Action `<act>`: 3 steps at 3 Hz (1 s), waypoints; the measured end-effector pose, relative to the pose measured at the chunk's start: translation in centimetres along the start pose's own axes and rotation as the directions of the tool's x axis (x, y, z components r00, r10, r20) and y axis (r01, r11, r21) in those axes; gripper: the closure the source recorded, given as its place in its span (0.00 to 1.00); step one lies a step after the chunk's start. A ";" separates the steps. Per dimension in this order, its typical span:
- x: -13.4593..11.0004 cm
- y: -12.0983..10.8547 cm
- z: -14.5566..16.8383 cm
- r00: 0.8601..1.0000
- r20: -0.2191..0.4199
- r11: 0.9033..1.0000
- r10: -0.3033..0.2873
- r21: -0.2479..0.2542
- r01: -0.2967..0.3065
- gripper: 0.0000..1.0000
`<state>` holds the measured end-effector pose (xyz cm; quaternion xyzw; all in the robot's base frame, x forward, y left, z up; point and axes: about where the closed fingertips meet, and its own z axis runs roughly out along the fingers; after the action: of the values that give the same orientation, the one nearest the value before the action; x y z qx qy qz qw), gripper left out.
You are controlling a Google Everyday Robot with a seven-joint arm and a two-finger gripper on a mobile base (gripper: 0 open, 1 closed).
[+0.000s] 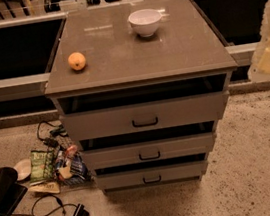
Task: Open middle drawer
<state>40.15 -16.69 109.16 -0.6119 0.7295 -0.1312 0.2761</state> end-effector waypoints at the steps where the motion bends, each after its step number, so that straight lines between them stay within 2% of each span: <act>1: 0.0 0.0 0.0 1.000 0.000 1.000 0.000 0.000 0.000 0.00; 2: 0.0 0.0 0.0 1.000 0.000 1.000 0.000 0.000 0.000 0.00; 3: 4.7 -0.6 0.6 0.992 -0.125 0.999 -0.019 0.046 0.025 0.00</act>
Offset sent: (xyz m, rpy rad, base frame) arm 0.0052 -0.0286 -0.0244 -0.0970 0.0247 -0.1007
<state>40.51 -21.28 107.80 -0.6036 0.7354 -0.1894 0.2428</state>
